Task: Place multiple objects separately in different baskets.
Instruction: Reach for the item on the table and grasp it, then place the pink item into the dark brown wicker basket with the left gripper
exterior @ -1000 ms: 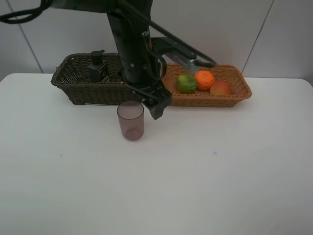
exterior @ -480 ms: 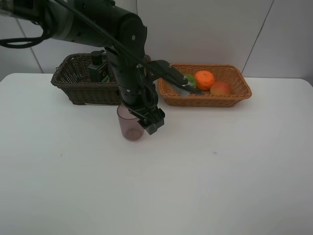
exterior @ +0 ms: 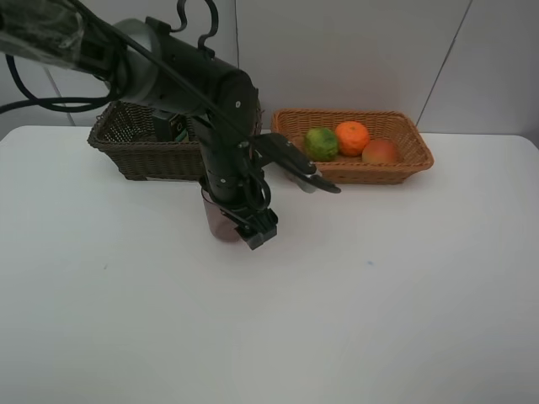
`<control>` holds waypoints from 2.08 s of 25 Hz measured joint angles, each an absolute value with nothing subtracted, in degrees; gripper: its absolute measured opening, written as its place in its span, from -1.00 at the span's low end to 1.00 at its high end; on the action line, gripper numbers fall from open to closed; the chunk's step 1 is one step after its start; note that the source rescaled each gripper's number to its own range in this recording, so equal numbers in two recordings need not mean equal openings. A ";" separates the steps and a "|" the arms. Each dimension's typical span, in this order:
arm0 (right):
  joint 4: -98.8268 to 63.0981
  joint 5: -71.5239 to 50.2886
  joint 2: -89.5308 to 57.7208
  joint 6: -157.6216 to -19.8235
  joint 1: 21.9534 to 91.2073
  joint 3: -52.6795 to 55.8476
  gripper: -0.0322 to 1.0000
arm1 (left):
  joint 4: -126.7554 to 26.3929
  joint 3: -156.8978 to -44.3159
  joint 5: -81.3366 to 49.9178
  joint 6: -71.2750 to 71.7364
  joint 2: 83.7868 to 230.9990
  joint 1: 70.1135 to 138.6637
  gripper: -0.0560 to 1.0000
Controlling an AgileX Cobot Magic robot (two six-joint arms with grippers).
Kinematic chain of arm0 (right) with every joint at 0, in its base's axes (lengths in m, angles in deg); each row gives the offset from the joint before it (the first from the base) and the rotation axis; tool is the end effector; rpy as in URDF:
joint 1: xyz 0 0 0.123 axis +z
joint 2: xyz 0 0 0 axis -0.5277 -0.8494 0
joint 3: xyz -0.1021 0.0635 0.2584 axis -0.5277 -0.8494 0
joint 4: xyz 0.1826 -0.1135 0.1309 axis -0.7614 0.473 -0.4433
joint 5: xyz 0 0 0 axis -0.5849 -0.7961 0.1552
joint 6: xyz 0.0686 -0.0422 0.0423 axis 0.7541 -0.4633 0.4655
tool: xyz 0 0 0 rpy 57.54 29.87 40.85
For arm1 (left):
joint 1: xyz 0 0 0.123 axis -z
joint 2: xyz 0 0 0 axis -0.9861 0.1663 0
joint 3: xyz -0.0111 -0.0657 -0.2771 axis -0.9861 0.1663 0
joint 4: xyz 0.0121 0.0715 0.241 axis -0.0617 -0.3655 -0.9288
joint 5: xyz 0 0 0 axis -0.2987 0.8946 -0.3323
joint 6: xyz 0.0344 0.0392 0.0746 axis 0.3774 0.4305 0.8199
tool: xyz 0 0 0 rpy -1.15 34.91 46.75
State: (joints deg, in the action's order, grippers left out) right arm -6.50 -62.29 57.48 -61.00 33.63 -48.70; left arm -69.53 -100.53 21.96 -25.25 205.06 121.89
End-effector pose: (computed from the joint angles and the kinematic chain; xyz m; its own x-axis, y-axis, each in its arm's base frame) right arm -0.0080 -0.0051 0.2833 -0.4319 0.0417 -0.9010 0.0406 0.9988 0.0267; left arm 0.3129 -0.2683 0.1264 -0.5678 0.8002 -0.1930 0.7975 0.5929 0.1121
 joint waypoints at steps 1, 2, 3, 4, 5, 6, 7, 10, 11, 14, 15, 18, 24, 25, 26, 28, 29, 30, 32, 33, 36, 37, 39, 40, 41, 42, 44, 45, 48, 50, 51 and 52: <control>-6.50 -62.29 57.48 -61.00 33.63 -48.70 0.73 | -69.57 -100.53 21.96 -25.23 205.69 121.89 1.00; -6.50 -62.29 57.48 -61.00 33.63 -48.70 0.73 | -69.57 -100.53 21.91 -25.17 206.24 121.89 1.00; -6.50 -62.29 57.48 -61.00 33.63 -48.70 0.73 | -69.57 -100.53 21.84 -25.17 206.74 121.89 1.00; -6.50 -62.29 57.48 -61.00 33.63 -48.70 0.73 | -69.57 -100.53 21.66 -25.17 207.07 121.89 1.00; -6.50 -62.29 57.48 -61.00 33.63 -48.70 0.73 | -69.57 -100.53 21.64 -25.16 207.26 121.89 1.00; -6.50 -62.29 57.48 -61.00 33.63 -48.70 0.73 | -69.57 -100.53 21.51 -25.16 207.32 121.89 1.00; -6.50 -62.29 57.48 -61.00 33.63 -48.70 0.73 | -69.57 -100.53 21.44 -25.11 207.32 121.89 0.98; -6.50 -62.29 57.48 -61.00 33.63 -48.70 0.73 | -69.60 -100.53 21.18 -25.11 207.32 121.89 0.71; -6.50 -62.29 57.48 -61.00 33.63 -48.70 0.73 | -69.60 -100.53 21.12 -25.11 207.32 121.89 0.50; -6.50 -62.29 57.48 -61.00 33.63 -48.70 0.73 | -69.74 -100.53 20.72 -25.11 207.34 121.89 -0.41; -6.50 -62.29 57.48 -61.00 33.63 -48.70 0.73 | -69.89 -100.53 20.62 -25.11 207.34 121.89 -0.72; -6.50 -62.29 57.48 -61.00 33.63 -48.70 0.73 | -70.04 -100.53 20.11 -25.11 207.34 121.89 -0.73; -6.50 -62.29 57.48 -61.00 33.63 -48.70 0.73 | -70.04 -100.53 20.11 -25.11 207.34 121.89 -0.73; -6.50 -62.29 57.48 -61.00 33.63 -48.70 0.73 | -70.04 -100.53 20.11 -25.11 207.34 121.89 -0.73; -6.50 -62.29 57.48 -61.00 33.63 -48.70 0.73 | -70.04 -100.53 20.11 -25.11 207.34 121.89 -0.73; -6.50 -62.29 57.48 -61.00 33.63 -48.70 0.73 | -70.04 -100.53 20.11 -25.11 207.34 121.89 -0.73; -6.50 -62.29 57.48 -61.00 33.63 -48.70 0.73 | -70.04 -100.53 20.11 -25.11 207.34 121.89 -0.73; -6.50 -62.29 57.48 -61.00 33.63 -48.70 0.73 | -70.04 -100.53 20.11 -25.11 207.34 121.89 -0.73; -6.50 -62.29 57.48 -61.00 33.63 -48.70 0.73 | -70.04 -100.53 20.11 -25.11 207.34 121.89 -0.73; -6.50 -62.29 57.48 -61.00 33.63 -48.70 0.73 | -70.04 -100.53 20.11 -25.11 207.34 121.89 -0.73; -6.50 -62.29 57.48 -61.00 33.63 -48.70 0.73 | -70.04 -100.53 20.11 -25.11 207.34 121.89 -0.73; -6.50 -62.29 57.48 -61.00 33.63 -48.70 0.73 | -70.04 -100.53 20.11 -25.11 207.34 121.89 -0.73; -6.50 -62.29 57.48 -61.00 33.63 -48.70 0.73 | -70.04 -100.53 20.11 -25.11 207.34 121.89 -0.73; -6.50 -62.29 57.48 -61.00 33.63 -48.70 0.73 | -70.04 -100.53 20.11 -25.11 207.34 121.89 -0.73; -6.50 -62.29 57.48 -61.00 33.63 -48.70 0.73 | -70.04 -100.53 20.11 -25.11 207.27 121.89 -0.73; -6.50 -62.29 57.48 -61.00 33.63 -48.70 0.73 | -70.04 -100.60 20.40 -25.11 207.19 121.89 -0.73; -6.50 -62.29 57.48 -61.00 33.63 -48.70 0.73 | -70.04 -101.18 21.82 -25.11 207.02 121.89 -0.75; -6.50 -62.29 57.48 -61.00 33.63 -48.70 0.73 | -70.04 -101.62 22.76 -25.11 206.93 121.89 -0.78; -6.50 -62.29 57.48 -61.00 33.63 -48.70 0.73 | -69.97 -103.37 25.19 -25.11 206.73 121.89 -0.89; -6.50 -62.29 57.48 -61.00 33.63 -48.70 0.73 | -69.97 -104.74 26.90 -25.33 206.73 121.89 -0.89; -6.50 -62.29 57.48 -61.00 33.63 -48.70 0.73 | -69.97 -105.52 27.52 -25.39 206.73 121.89 -0.89; -6.50 -62.29 57.48 -61.00 33.63 -48.70 0.73 | -69.97 -106.09 27.85 -25.44 206.68 121.89 -0.89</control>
